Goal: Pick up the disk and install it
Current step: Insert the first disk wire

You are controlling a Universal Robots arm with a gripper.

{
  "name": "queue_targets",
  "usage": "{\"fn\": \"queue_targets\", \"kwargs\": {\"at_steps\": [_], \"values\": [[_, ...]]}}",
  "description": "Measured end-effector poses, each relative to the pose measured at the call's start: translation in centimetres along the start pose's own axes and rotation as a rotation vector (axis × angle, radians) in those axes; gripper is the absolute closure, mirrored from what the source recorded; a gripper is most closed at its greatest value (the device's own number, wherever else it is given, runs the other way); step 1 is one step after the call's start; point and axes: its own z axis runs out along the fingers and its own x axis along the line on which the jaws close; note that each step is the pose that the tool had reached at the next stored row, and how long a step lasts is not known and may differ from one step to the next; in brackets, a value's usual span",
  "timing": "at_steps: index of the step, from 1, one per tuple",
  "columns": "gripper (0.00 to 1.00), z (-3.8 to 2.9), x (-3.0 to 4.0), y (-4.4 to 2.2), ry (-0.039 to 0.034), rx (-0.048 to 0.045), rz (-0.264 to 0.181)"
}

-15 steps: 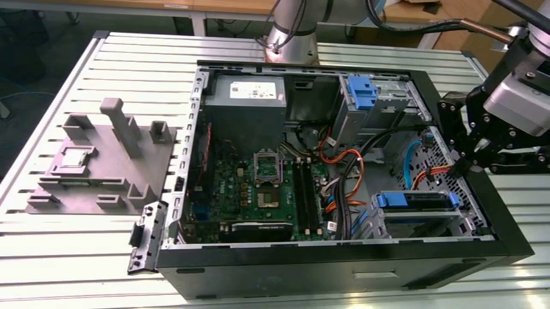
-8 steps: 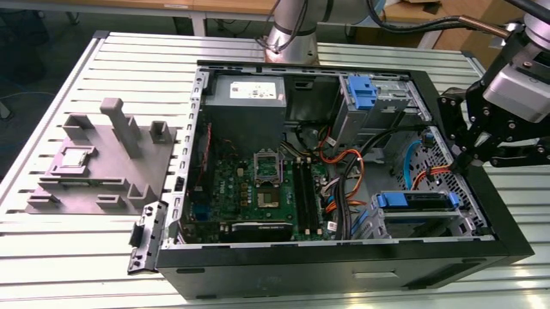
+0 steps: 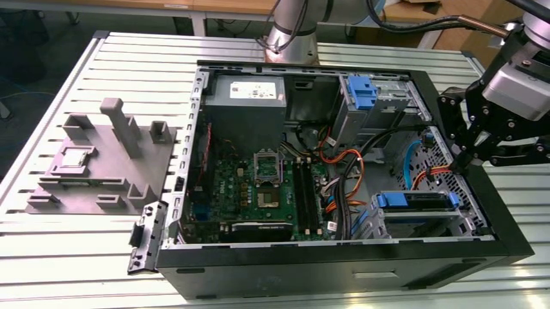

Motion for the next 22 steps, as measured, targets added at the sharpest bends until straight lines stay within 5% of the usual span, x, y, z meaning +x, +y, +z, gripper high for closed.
{"fn": "queue_targets", "kwargs": {"at_steps": [3,8,11,14,17,22], "values": [[0.9,0.0,0.0,0.0,0.0001,0.0,-0.001],[0.9,0.1,-0.01,-0.01,0.0057,0.0119,-0.066],[0.9,0.17,-0.06,-0.04,0.0285,0.0271,-0.074],[0.9,0.22,-0.33,-0.25,0.0476,0.0286,-0.075],[0.9,0.26,-0.54,-0.4,0.0551,0.0319,-0.083],[0.9,0.43,-0.65,-0.48,0.0744,0.0518,-0.117]]}}
